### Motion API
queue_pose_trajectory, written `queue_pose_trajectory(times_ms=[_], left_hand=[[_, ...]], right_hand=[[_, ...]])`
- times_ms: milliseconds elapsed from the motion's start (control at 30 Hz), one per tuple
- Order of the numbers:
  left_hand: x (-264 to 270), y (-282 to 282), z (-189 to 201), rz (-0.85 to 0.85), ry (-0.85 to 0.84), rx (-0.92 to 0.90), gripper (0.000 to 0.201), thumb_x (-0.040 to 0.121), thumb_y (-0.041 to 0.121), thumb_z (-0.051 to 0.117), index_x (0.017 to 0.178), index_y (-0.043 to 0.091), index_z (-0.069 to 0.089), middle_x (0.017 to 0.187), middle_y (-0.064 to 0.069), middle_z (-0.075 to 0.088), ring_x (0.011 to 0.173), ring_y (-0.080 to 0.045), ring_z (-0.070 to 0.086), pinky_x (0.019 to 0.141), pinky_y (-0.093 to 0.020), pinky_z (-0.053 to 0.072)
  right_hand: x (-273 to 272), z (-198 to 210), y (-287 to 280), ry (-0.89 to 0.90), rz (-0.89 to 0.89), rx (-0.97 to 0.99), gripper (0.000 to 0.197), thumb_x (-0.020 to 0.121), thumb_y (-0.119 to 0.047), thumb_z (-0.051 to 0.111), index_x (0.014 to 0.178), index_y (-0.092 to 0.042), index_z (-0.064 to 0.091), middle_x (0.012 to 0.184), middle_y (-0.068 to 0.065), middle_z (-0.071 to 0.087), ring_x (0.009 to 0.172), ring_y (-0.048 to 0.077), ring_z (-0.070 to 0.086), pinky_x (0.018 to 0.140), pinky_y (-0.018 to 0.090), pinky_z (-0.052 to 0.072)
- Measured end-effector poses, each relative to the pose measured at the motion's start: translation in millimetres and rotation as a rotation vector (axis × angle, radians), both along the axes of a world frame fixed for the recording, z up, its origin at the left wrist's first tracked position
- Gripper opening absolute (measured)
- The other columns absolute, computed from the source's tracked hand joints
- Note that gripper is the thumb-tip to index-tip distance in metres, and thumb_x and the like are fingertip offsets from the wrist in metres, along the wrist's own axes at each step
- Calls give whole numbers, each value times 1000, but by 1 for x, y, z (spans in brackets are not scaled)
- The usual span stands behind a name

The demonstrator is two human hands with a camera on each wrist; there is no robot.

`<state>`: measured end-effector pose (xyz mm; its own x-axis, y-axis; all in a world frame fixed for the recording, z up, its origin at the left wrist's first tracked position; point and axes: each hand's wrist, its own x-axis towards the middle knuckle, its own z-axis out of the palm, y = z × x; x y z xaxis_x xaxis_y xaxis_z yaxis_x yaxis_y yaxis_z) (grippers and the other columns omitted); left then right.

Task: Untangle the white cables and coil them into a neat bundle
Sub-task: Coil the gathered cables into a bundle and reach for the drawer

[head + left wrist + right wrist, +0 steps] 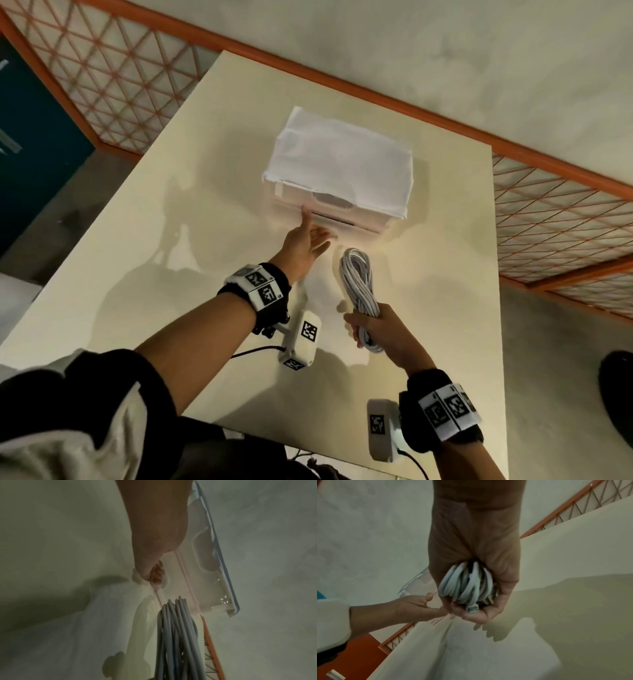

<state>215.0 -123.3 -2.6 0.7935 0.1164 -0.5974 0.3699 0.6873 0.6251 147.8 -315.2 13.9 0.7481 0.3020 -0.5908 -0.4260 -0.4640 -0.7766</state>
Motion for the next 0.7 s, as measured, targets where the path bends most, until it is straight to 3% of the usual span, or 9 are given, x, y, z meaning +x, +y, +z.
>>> queue_pose_trajectory(times_ms=[167, 333, 400, 500, 567, 700], left_hand=[[-2, 2, -8, 21, -1, 36, 43, 93, 43, 48, 81, 3, 58, 79, -11, 63, 78, -18, 62, 87, -28, 50], [-17, 2, -9, 14, 2, 38, 40, 94, 38, 50, 77, 3, 59, 66, -7, 68, 65, -14, 65, 70, -22, 55], [-28, 1, -9, 0, 18, 46, 38, 94, 38, 49, 80, 3, 57, 74, -9, 64, 68, -14, 64, 68, -20, 57], [-49, 0, -12, -58, 23, 76, 39, 95, 40, 45, 87, 3, 55, 85, -10, 64, 80, -17, 65, 72, -22, 57], [-63, 0, -14, -99, 3, 77, 39, 96, 39, 42, 87, 4, 55, 89, -11, 65, 84, -18, 66, 74, -24, 57], [-77, 3, -14, -97, 6, 62, 38, 97, 37, 41, 84, 4, 55, 86, -11, 66, 78, -15, 68, 73, -24, 57]], right_hand=[[-4, -2, -3, 30, 40, 12, 27, 86, -12, 66, 61, -5, 57, 49, 5, 57, 47, 19, 55, 56, 31, 49], [-4, 16, -4, -4, 127, 11, 19, 85, -16, 68, 67, -10, 63, 56, 10, 57, 50, 20, 55, 56, 31, 48], [-1, 29, -2, -37, 173, 12, 19, 85, -15, 68, 68, -20, 64, 56, 9, 56, 50, 18, 55, 54, 28, 49], [15, 49, 3, -121, 230, -45, 18, 84, -16, 69, 73, -7, 58, 55, 7, 57, 51, 18, 56, 54, 25, 48], [30, 58, 12, -167, 264, -76, 18, 82, -15, 70, 72, -8, 56, 54, 4, 58, 51, 17, 56, 55, 25, 48], [67, 62, 42, -212, 410, -221, 15, 79, -9, 71, 75, -15, 58, 61, 1, 60, 56, 17, 57, 63, 30, 48]])
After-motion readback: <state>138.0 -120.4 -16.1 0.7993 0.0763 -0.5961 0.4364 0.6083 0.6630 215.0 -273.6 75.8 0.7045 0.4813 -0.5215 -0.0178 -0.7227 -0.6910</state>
